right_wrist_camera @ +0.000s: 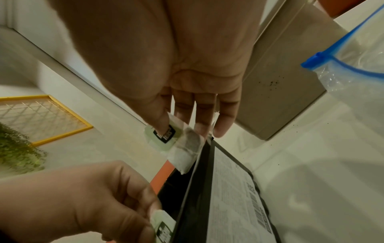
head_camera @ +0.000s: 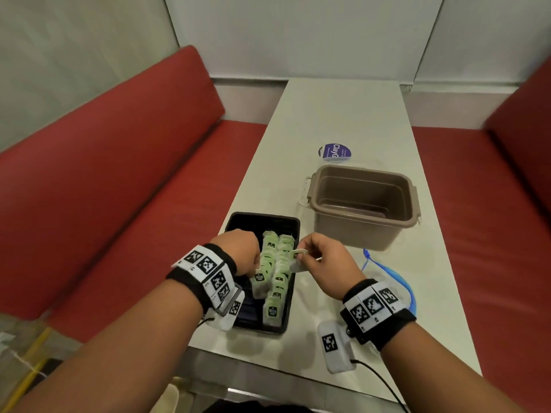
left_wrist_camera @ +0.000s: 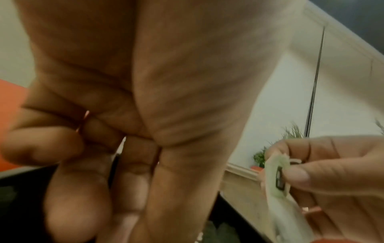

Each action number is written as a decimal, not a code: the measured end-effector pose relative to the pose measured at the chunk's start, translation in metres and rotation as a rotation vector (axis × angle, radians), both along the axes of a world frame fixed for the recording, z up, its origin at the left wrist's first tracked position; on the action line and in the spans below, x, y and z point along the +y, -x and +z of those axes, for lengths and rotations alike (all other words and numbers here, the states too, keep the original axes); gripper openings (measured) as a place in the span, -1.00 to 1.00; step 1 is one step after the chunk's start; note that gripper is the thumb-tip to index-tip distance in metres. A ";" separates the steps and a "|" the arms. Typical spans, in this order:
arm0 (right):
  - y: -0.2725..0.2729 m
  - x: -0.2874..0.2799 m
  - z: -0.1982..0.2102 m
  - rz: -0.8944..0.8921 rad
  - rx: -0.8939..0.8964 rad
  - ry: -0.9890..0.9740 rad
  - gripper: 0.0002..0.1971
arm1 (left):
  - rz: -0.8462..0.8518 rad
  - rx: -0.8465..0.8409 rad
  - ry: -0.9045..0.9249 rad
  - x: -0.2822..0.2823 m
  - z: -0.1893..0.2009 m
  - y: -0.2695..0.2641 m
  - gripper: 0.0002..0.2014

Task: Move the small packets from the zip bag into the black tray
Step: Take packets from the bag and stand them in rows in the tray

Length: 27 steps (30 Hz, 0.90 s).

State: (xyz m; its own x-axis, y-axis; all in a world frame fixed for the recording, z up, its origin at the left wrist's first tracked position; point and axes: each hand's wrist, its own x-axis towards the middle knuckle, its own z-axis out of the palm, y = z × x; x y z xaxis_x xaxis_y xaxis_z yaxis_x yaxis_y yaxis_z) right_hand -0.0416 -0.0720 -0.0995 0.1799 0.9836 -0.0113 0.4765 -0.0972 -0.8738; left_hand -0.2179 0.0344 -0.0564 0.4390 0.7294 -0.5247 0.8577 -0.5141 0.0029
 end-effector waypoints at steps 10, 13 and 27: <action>0.003 0.003 -0.008 -0.087 0.106 0.029 -0.84 | -0.266 0.347 0.086 0.029 -0.040 -0.030 -0.83; 0.005 0.004 -0.008 -0.092 0.112 0.025 -0.83 | -0.312 0.380 0.078 0.032 -0.052 -0.036 -0.73; 0.012 0.008 -0.009 -0.127 0.147 0.048 -0.85 | -0.087 -0.002 0.223 0.042 -0.014 -0.021 -0.65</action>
State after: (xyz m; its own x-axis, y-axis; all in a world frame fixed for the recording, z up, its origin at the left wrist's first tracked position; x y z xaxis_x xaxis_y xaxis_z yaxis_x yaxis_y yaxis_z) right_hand -0.0531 -0.0637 -0.1088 0.2952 0.9509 -0.0932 0.3250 -0.1917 -0.9261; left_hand -0.1969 0.0768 -0.0707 0.4963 0.5549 -0.6677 0.8100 -0.5728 0.1260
